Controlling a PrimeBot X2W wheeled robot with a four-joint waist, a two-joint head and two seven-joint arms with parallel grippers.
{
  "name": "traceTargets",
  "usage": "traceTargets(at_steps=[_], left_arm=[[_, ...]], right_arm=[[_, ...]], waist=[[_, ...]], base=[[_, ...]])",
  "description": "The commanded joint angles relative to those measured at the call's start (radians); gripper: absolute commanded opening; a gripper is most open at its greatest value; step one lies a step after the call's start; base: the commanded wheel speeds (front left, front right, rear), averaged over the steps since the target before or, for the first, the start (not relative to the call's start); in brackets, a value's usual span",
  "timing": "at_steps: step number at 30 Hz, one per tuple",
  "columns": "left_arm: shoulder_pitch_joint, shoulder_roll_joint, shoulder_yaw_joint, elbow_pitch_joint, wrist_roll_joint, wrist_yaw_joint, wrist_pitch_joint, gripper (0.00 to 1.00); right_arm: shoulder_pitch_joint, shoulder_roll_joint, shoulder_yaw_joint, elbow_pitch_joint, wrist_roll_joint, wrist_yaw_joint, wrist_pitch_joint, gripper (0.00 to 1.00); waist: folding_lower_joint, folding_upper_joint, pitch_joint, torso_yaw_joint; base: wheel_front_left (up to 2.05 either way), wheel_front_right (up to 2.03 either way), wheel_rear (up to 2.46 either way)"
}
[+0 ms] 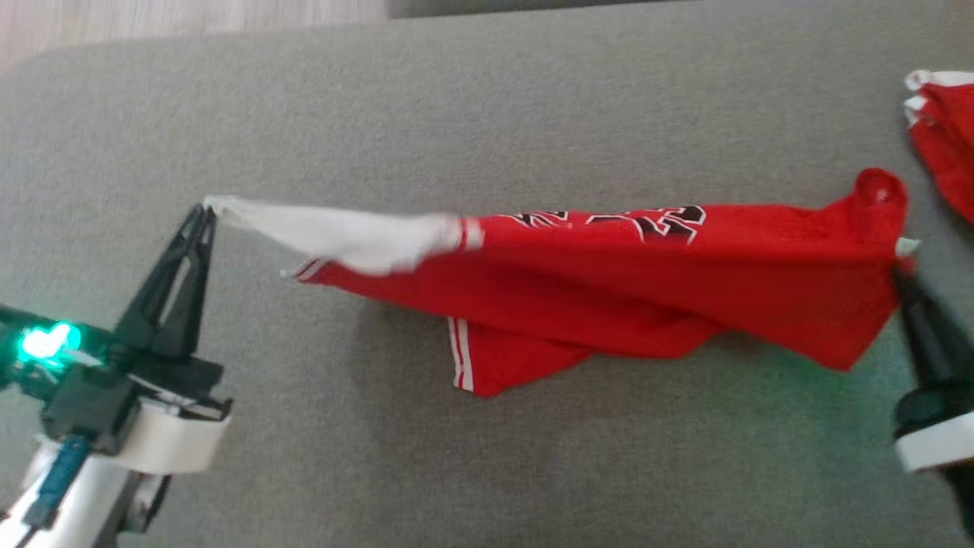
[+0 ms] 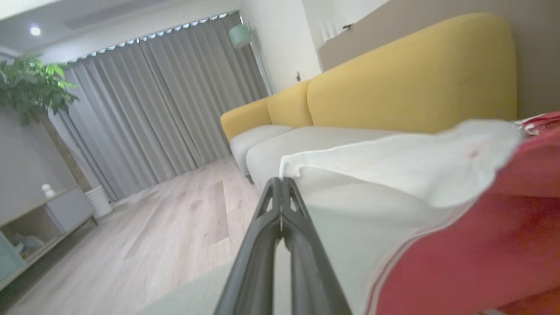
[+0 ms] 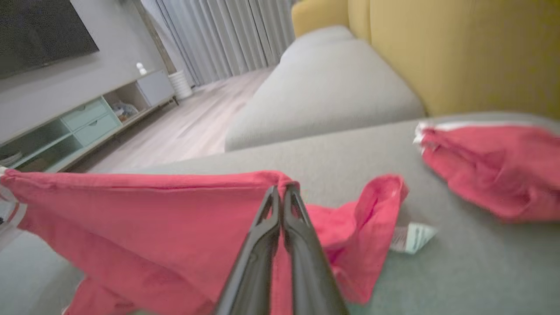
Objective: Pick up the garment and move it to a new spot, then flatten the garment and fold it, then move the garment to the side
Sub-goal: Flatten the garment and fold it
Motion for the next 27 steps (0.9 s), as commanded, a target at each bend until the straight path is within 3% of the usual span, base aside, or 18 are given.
traceTargets(at_steps=[1,8,15,21,24,27], left_arm=[[-0.052,0.049,0.065,-0.037,0.007,0.003,-0.002,0.0],[-0.103,0.146,0.118,-0.212,0.022,-0.005,0.067,0.0],[-0.253,0.27,0.201,-0.327,0.009,-0.068,0.162,0.0],[-0.448,0.282,0.189,-0.274,-0.026,-0.161,0.201,0.0],[-0.579,0.266,0.118,-0.192,-0.01,-0.241,0.23,0.0],[-0.742,0.225,0.037,-0.072,0.013,-0.285,0.251,0.0]], right_arm=[[-0.022,-0.04,-0.004,-0.042,-0.002,-0.001,-0.011,0.0],[-0.045,-0.088,-0.158,-0.253,-0.008,-0.001,0.038,0.0],[-0.185,-0.145,-0.292,-0.377,-0.032,-0.001,0.121,0.0],[-0.432,-0.163,-0.219,-0.282,-0.017,-0.001,0.156,0.0],[-0.575,-0.158,-0.139,-0.205,0.009,-0.001,0.181,0.0],[-0.719,-0.169,-0.068,-0.121,0.022,-0.001,0.214,0.0]], waist=[[0.0,0.0,-0.013,-0.011],[0.0,0.0,-0.068,-0.047],[0.0,0.0,-0.089,-0.074],[0.0,0.0,-0.05,-0.066],[0.0,0.0,-0.005,-0.044],[0.0,0.0,0.06,-0.014]], base=[[0.0,0.0,0.0],[0.0,0.0,0.0],[0.0,0.0,0.0],[0.0,0.0,0.0],[0.0,0.0,0.0],[0.0,0.0,0.0]])
